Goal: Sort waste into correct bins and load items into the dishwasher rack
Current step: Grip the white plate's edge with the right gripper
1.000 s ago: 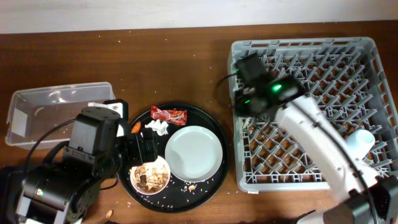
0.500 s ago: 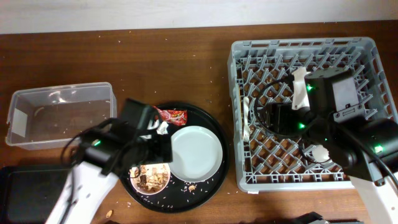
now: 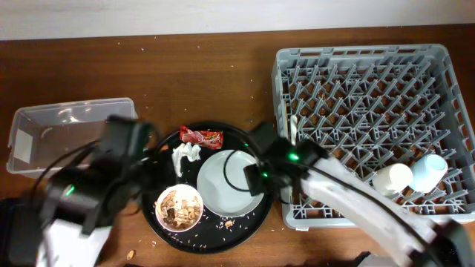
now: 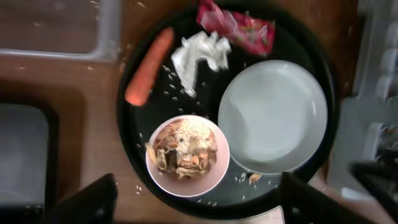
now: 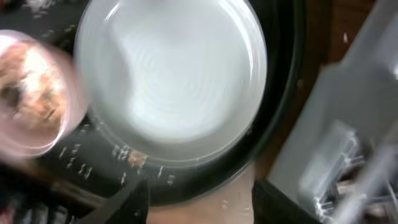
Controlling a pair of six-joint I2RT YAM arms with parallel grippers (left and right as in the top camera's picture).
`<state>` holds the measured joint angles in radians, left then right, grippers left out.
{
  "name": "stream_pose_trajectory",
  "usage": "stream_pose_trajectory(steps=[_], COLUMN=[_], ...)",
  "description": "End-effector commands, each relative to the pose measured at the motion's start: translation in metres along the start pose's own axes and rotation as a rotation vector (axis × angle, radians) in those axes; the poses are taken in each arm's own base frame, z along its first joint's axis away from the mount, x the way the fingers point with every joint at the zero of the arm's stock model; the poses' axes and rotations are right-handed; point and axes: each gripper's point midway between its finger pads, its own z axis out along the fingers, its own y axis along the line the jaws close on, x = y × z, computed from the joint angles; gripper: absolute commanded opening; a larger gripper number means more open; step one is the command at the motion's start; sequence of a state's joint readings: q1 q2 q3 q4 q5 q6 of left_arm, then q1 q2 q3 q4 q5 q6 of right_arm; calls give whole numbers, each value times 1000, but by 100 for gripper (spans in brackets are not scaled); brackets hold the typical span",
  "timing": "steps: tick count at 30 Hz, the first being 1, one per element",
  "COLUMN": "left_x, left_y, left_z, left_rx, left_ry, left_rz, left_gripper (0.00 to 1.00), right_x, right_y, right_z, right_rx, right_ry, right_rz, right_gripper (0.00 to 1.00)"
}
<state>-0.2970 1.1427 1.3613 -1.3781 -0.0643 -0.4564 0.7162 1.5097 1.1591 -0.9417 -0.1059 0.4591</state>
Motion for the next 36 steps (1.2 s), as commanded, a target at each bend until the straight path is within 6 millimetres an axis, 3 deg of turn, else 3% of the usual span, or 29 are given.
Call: stream_pose_trajectory(steps=[1,3,5,6,7,8,10,12,13,16,18,22,23,25,26,27,36], left_x=[-3,1,3,3,2,2,2,2,2,2,3,3,4,6,7,7,7], left_y=[16,18,18,18,18,18,18,17,17,17,17,17,17,18,19,19,19], left_z=[-35,-38,-36,-36,-35,-34,-33,-31,-31,-31,-31,-31,-31,-31,-31,-31,-31], left_rx=[28,28,22,22,20,18,16,13,14,17,16,15,14,10,7,7,7], left_ry=[-133,-133,-121,-120,-116,-112,-106,-99,-100,-97,-95,-94,-91,-83,-78,-78,-78], left_rz=[-56,-56,-55,-55,-55,-55,-54,-54,-54,-53,-53,-53,-53,-53,-52,-53,-52], left_gripper=[86,87,92,92,93,92,93,93,93,93,93,93,98,99,99,99,99], right_x=[-5,0,6,6,6,8,-2,-25,-30,-22,-14,-12,-10,-14,-16,-18,-23], right_y=[-16,-36,-49,-50,-50,-47,-38,-37,-41,-53,-46,-25,-22,-25,-27,-28,-37], right_z=[56,95,111,112,112,112,93,55,48,72,91,91,91,91,91,91,92], right_rx=[106,190,213,213,203,190,150,159,158,194,147,74,67,68,68,68,110], right_ry=[62,130,181,186,191,201,160,32,6,80,140,147,150,139,132,126,101], right_rz=[27,55,83,87,90,79,2,4,17,36,38,-34,-48,-10,31,35,87], right_gripper=[45,45,40,37,27,26,41,44,45,45,45,43,39,23,6,4,4])
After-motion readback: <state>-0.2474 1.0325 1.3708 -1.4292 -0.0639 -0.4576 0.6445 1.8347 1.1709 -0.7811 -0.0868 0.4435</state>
